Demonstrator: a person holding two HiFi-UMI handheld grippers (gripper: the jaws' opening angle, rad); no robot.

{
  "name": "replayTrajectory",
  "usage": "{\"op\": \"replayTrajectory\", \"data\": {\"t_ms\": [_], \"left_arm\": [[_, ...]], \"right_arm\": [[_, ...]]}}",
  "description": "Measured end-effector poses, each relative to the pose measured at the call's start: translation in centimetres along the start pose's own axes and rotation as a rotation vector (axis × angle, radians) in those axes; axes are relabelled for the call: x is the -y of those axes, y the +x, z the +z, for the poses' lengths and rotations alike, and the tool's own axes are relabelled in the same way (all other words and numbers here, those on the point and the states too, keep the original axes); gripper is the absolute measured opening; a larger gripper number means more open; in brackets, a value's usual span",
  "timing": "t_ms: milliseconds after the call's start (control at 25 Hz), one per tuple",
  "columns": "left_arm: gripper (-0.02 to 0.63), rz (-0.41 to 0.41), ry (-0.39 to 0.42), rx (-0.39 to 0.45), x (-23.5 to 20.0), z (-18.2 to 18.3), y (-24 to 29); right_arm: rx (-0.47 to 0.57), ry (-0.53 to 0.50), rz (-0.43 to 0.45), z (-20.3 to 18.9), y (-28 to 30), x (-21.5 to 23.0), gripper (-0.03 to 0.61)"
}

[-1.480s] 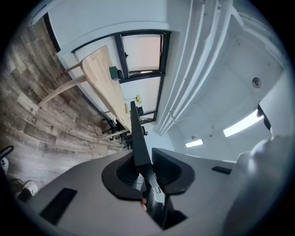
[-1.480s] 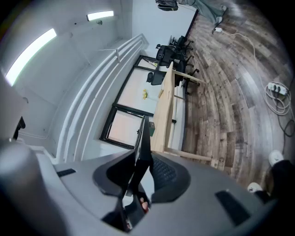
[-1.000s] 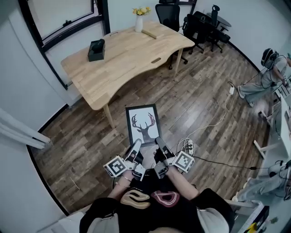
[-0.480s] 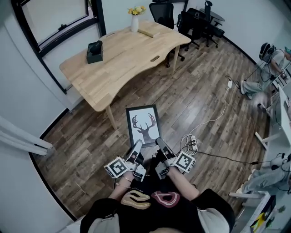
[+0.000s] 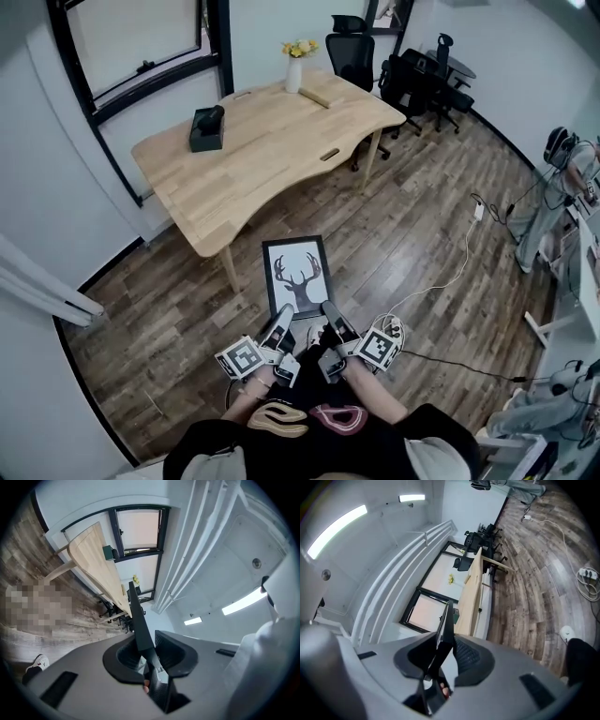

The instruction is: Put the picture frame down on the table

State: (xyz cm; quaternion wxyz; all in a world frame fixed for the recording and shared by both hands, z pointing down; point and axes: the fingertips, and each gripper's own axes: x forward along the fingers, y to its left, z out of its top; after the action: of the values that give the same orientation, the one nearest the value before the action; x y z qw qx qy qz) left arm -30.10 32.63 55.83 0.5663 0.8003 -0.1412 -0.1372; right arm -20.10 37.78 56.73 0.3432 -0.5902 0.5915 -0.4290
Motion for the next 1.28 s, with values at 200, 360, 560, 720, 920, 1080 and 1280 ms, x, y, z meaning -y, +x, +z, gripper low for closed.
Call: {"op": "replayTrajectory", "data": {"t_ms": [200,360,560,720,920,1080,1280], "left_arm": [[0.086,0.024,0.008,0.029,-0.8,1.4,4.2],[0.086,0.03,0.039,0.048,-0.5,3.1,9.3],[0.089,0.038,0.048,0.075,-1.3,3.7,13.5],[0.089,0.046,0.049,0.096,-2.3,3.7,16.4],[0.092,0.075,0.064,0.107,-2.2,4.2,21.0],[0.095,0.095,0.057,0.109,-2.8,3.5,23.1],[0.095,0.111,0.04,0.123,-3.5,2.8,24.5]], "right_arm": [[-0.027,0.071,0.006,3.2,3.2,1.2,0.115],[-0.051,0.069,0.032,7.7,6.4,1.7,0.115],[-0.07,0.064,0.038,11.2,8.6,3.5,0.115],[-0.095,0.022,0.042,13.7,10.2,5.2,0.115],[-0.117,0.065,0.053,17.7,12.4,6.0,0.115],[-0.124,0.086,0.063,19.3,12.9,7.1,0.115],[-0.155,0.061,0.008,20.6,12.9,9.3,0.115]]}}
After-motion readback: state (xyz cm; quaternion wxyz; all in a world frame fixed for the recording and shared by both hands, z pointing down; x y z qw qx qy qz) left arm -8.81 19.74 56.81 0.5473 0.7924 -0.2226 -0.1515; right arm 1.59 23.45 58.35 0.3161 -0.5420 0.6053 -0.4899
